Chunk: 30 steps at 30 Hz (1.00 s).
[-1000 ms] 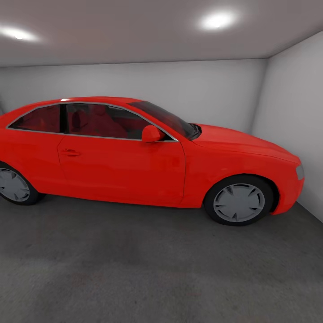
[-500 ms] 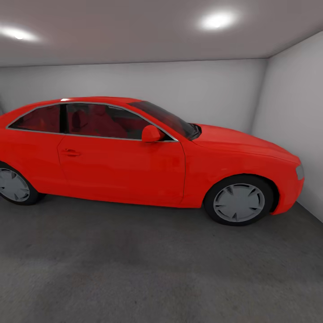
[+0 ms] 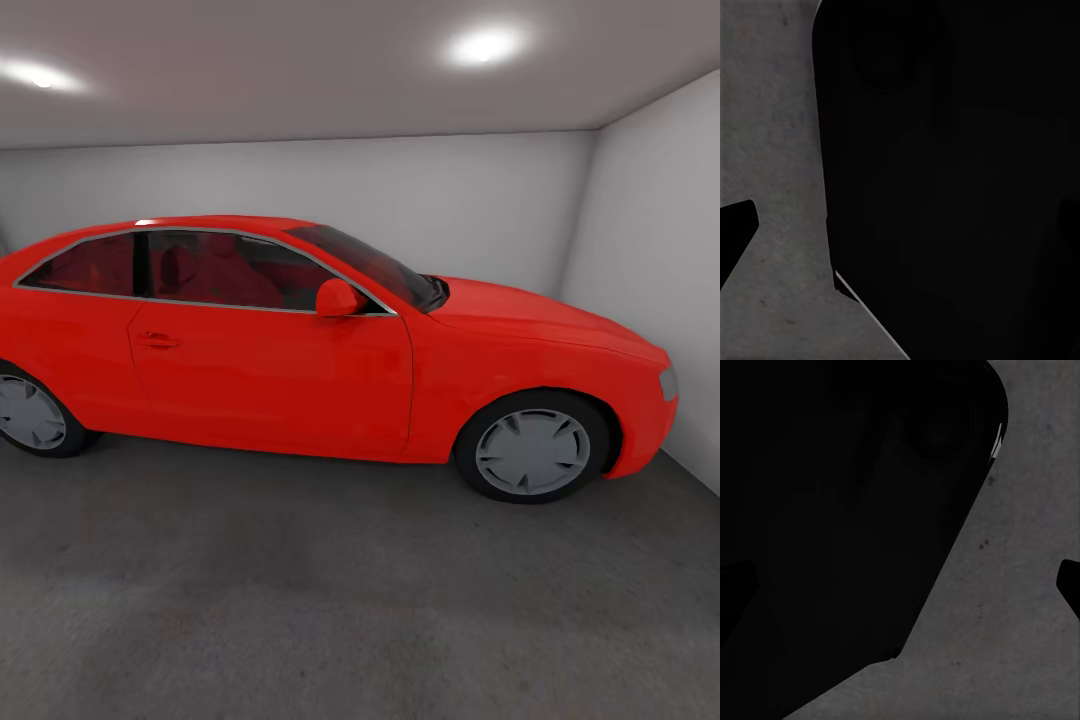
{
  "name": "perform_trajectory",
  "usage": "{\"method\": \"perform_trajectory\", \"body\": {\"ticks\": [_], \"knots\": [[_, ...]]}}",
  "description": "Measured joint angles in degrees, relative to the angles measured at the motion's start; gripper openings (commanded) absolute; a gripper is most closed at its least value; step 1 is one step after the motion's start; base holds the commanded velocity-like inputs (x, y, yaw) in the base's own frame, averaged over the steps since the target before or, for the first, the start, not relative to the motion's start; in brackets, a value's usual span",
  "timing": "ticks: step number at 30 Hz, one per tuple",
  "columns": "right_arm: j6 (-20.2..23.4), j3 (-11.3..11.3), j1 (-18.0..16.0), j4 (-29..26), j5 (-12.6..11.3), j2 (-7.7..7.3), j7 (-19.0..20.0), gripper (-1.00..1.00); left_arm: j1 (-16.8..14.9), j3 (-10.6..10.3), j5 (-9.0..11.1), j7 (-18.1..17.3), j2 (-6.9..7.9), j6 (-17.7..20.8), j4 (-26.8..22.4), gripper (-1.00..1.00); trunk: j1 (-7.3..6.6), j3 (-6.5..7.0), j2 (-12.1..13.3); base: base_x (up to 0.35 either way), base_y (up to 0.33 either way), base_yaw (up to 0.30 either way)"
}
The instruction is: Move the two storage containers from the living room to the garage. In the garage, place one container on the floor and stack the other container on top of it (either order is fine).
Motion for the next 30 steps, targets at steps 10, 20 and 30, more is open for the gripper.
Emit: {"method": "perform_trajectory", "body": {"ticks": [10,20,30], "knots": [[0.0,0.0,0.0,0.0,0.0,0.00,0.0,1.00,0.0,0.0,0.0,0.0,0.00,0.0,0.0,1.00,0.00,0.00,0.0,0.000,0.000,0.000],[0.0,0.0,0.0,0.0,0.0,0.00,0.0,1.00,0.0,0.0,0.0,0.0,0.00,0.0,0.0,1.00,0.00,0.00,0.0,0.000,0.000,0.000],[0.0,0.0,0.0,0.0,0.0,0.00,0.0,1.00,0.0,0.0,0.0,0.0,0.00,0.0,0.0,1.00,0.00,0.00,0.0,0.000,0.000,0.000]]}}
